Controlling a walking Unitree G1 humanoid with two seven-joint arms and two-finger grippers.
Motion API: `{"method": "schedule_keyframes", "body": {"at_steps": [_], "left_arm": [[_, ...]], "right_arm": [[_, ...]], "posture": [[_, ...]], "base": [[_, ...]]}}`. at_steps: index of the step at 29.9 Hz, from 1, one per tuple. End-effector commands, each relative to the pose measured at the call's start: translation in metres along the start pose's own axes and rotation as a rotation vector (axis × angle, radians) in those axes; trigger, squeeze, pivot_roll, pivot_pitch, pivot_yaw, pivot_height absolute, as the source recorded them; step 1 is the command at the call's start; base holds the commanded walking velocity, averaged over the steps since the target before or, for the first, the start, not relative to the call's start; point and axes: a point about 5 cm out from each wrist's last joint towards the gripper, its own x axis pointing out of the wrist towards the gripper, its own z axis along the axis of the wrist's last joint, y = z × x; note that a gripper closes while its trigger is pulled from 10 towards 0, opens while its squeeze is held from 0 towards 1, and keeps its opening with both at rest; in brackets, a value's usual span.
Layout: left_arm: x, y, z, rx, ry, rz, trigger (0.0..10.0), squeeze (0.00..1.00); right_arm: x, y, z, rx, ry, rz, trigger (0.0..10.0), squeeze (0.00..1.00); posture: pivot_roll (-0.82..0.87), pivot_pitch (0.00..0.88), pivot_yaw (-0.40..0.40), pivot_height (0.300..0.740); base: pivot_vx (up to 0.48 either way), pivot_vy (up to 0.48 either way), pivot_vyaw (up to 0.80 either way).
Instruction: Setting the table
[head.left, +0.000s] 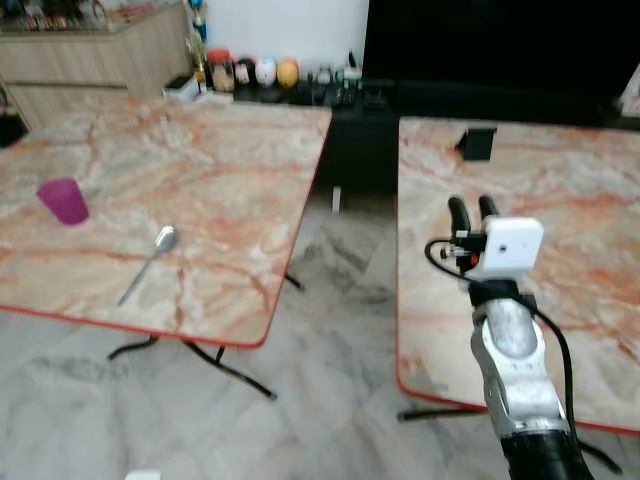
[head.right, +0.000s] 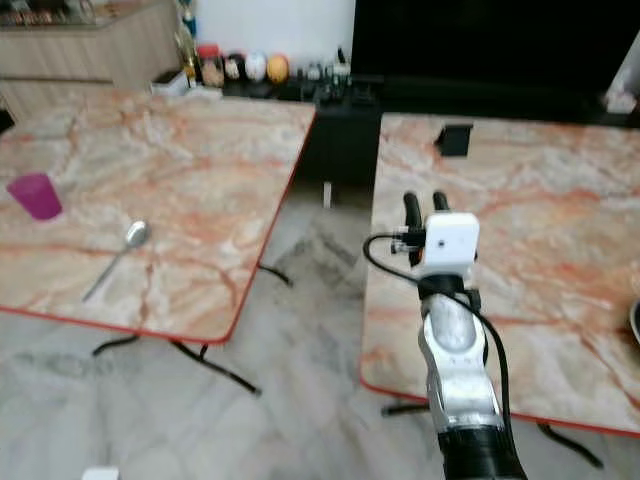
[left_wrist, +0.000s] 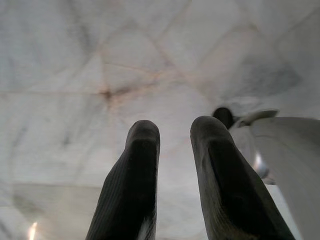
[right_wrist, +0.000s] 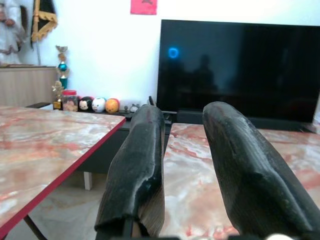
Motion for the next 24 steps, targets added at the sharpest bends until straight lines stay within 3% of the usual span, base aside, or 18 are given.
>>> {"method": "schedule_keyframes", "body": {"at_steps": [1,9,15,24], "left_arm": [[-0.0012,-0.0014,-0.0057,-0.013,0.014,-0.004,10.0,0.0],[-0.0006,-0.0024,-0.004,-0.016,0.01,-0.004,10.0,0.0],[0.0006,-0.006,-0.0018,-0.019,0.005,-0.008,10.0,0.0],[0.0009,-0.0082,-0.0022,-0.021,0.007,-0.008,10.0,0.0]], "right_arm": [[0.0002,-0.0085,0.0004,0.006,0.005,-0.027,10.0,0.0],[0.0016,-0.0095,0.0006,0.018,0.011,-0.035,10.0,0.0],[0.0037,-0.0048,0.003,0.022,-0.004,-0.016,10.0,0.0],[0.0046,-0.0008,0.0033,0.02,-0.002,0.001,10.0,0.0]], "posture": [[-0.07,0.0,0.024,0.74],[-0.06,0.0,0.022,0.74],[-0.06,0.0,0.017,0.74],[-0.06,0.0,0.016,0.74]], "base": [[0.0,0.337,0.0],[0.0,0.339,0.0],[0.0,0.343,-0.74],[0.0,0.342,0.0]]}}
